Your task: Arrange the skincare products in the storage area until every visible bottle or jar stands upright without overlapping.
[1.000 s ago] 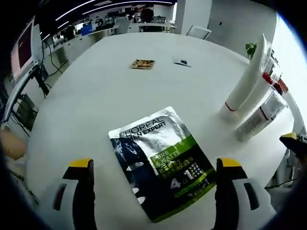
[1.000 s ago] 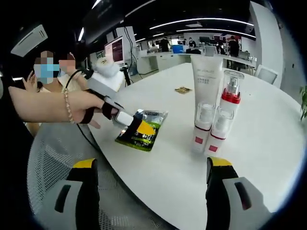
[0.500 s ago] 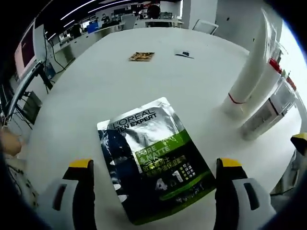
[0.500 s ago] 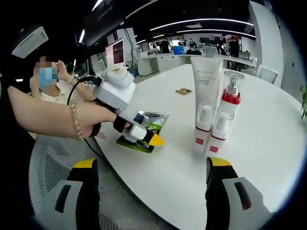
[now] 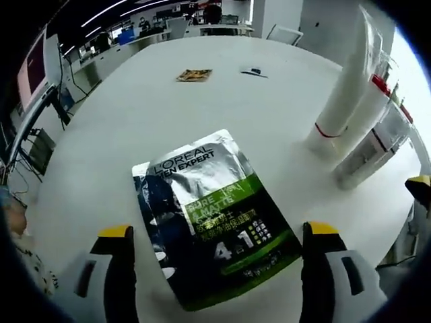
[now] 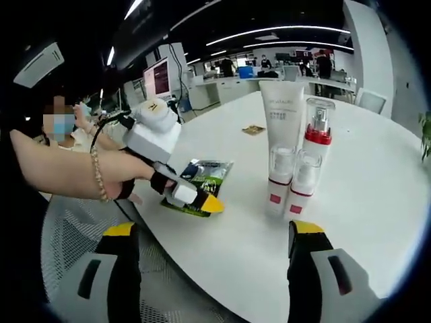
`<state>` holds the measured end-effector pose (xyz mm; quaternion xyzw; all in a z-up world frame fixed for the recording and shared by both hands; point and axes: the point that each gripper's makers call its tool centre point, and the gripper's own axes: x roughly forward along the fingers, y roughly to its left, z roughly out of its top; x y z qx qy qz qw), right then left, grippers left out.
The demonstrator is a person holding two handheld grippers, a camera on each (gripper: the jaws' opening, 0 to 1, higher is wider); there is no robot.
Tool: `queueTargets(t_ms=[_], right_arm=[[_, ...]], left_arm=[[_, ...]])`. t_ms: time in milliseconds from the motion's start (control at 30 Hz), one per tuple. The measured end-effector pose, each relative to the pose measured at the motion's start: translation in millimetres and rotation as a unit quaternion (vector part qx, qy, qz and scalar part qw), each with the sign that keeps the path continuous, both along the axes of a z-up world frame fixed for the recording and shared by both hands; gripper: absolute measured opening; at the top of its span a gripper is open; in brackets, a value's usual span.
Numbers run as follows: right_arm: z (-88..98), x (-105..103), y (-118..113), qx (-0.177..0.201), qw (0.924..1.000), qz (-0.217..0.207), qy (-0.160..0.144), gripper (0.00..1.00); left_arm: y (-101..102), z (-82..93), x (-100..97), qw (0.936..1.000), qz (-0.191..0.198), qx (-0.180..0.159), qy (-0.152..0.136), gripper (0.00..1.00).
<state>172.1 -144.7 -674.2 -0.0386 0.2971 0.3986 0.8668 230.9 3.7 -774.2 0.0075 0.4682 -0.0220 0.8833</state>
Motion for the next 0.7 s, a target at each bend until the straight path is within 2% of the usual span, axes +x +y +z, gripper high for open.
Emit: queueTargets(t_ms=[100,167,333,667,700], right_arm=[[1.1,0.2,0.4,0.001,1.0,0.0,-0.001,0.91],[1.7,0.7,0.2,0.0,1.0,0.0,-0.004,0.91],[2.1,1.4,-1.6,-0.002,1.0,-0.006,-0.007,0.9],[2.7,2.3,-3.3,-0.012,0.9998,-0.007,-0.015,0.89],[2.7,2.4,-3.4,-0.012,0.9998,-0.008,-0.016,0.89]], left_arm=[[-0.4,1.6,-4.0,0.9999,-0.01,-0.003,0.006,0.87],[-4.2,3.6,-4.9,0.9996,-0.029,-0.001,-0.005,0.82],[-8.3,5.5,-5.0,0.9989,-0.043,-0.002,-0.02,0.73],[-11.5,6.5,-2.1,0.9973,-0.058,-0.001,-0.045,0.68],[-17.6,9.9,1.1,0.994,-0.091,0.006,-0.06,0.62]])
